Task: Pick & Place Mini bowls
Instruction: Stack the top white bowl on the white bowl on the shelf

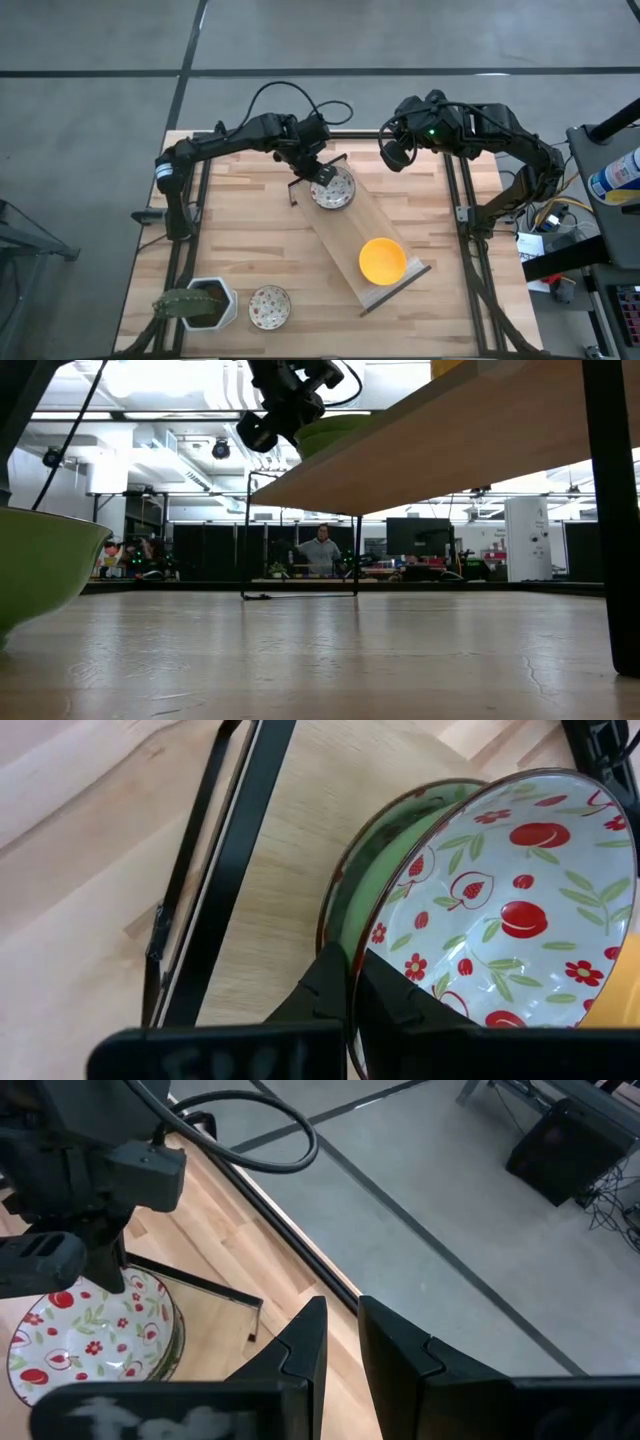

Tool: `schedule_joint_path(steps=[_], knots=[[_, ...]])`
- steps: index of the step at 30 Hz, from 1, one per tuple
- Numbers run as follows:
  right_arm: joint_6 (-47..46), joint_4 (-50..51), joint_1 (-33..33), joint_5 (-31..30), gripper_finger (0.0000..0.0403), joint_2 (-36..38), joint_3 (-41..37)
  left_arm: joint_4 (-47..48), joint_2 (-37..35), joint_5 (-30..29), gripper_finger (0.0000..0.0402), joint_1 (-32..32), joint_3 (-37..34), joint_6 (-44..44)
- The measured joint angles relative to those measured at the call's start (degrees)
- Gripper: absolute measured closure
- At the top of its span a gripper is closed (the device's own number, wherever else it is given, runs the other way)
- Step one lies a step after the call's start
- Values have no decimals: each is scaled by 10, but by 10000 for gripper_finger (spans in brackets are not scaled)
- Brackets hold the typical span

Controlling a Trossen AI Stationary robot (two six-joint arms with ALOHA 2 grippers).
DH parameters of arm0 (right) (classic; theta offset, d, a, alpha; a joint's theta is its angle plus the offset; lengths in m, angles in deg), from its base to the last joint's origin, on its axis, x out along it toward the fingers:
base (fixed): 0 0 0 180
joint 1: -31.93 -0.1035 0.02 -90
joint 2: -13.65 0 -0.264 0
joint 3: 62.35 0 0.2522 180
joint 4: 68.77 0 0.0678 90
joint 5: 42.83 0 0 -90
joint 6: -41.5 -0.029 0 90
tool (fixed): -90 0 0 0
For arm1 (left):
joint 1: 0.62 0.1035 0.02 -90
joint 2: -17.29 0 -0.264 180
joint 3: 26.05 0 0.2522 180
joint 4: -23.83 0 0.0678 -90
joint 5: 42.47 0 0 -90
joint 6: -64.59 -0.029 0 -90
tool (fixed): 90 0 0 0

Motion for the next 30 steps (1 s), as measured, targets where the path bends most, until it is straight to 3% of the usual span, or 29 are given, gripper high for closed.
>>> schedule_joint_path(steps=[6, 20, 30], knots=[[-1, 0, 0, 0, 346, 0, 0, -1, 0, 7, 394, 0, 0, 6], [-2, 0, 0, 0, 346, 0, -10, -1, -1, 15, 339, -1, 0, 11], [-2, 0, 0, 0, 346, 0, -11, 0, -4, 11, 335, -1, 18, 12]])
